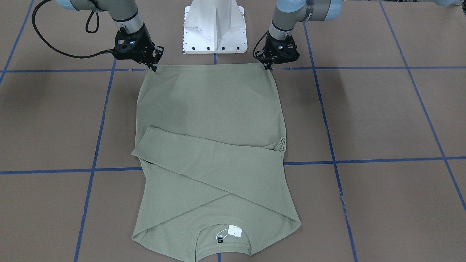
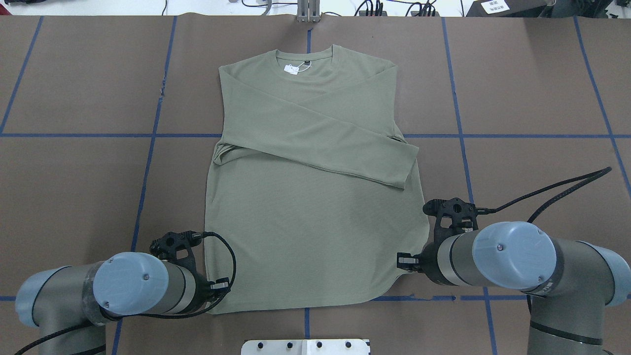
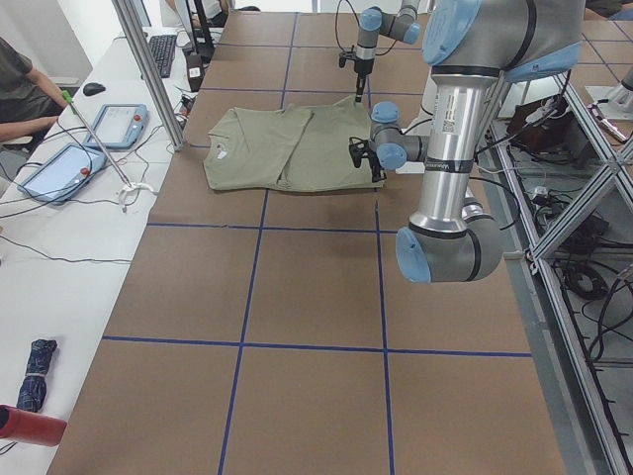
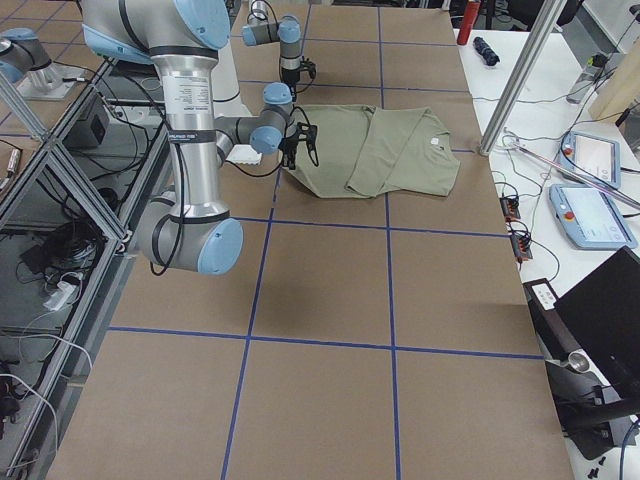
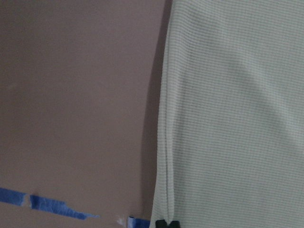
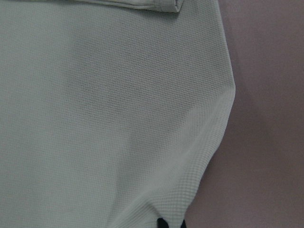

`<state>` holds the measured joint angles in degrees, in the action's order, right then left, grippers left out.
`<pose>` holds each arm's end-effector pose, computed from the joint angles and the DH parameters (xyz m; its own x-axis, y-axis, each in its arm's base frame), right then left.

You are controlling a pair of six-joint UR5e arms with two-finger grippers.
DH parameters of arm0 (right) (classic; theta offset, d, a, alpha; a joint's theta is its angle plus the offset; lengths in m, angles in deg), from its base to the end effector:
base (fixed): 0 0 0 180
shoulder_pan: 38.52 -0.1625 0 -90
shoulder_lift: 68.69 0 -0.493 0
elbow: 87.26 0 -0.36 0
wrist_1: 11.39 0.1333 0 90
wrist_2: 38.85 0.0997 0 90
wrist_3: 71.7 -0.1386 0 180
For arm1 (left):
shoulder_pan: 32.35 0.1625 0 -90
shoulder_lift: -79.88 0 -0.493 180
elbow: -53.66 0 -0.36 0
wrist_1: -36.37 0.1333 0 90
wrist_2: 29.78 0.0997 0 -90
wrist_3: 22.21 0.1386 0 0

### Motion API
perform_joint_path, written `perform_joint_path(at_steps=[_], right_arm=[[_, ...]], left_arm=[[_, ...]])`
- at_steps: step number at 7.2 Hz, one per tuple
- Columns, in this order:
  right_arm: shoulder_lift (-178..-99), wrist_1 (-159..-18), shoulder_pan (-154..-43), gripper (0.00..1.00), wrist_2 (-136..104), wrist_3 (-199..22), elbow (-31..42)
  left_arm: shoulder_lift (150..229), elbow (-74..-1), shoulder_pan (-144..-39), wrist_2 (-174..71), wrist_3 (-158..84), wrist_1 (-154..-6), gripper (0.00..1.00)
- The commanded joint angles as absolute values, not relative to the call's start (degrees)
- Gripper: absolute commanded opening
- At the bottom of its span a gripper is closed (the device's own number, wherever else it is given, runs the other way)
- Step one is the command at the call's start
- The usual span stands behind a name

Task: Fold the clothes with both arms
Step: 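Lift the hem corners with both grippers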

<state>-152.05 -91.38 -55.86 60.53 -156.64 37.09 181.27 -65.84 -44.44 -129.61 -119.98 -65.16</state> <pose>-0.4421 -0.2540 0.4246 0.6137 0.1004 0.7832 -0.1195 0.9923 -0.0336 0.5036 -0.2200 0.4144 0.5809 -0.2607 -0.7711 0.1540 0.9654 -0.2103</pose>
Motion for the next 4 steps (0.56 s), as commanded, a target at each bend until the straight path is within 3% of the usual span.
perform_joint_path(at_steps=[1,4], right_arm=[[-155.1,-91.5,-56.4,0.0,62.0,-156.7,41.7],[-160.8,-92.0,-56.4,0.0,73.2,-156.8,49.7]], left_arm=[[177.3,-74.8,-44.4,-129.8,-120.2,-62.0,0.0],[177.4,-79.6,-39.6,-129.9,-122.5,-61.1,0.0]])
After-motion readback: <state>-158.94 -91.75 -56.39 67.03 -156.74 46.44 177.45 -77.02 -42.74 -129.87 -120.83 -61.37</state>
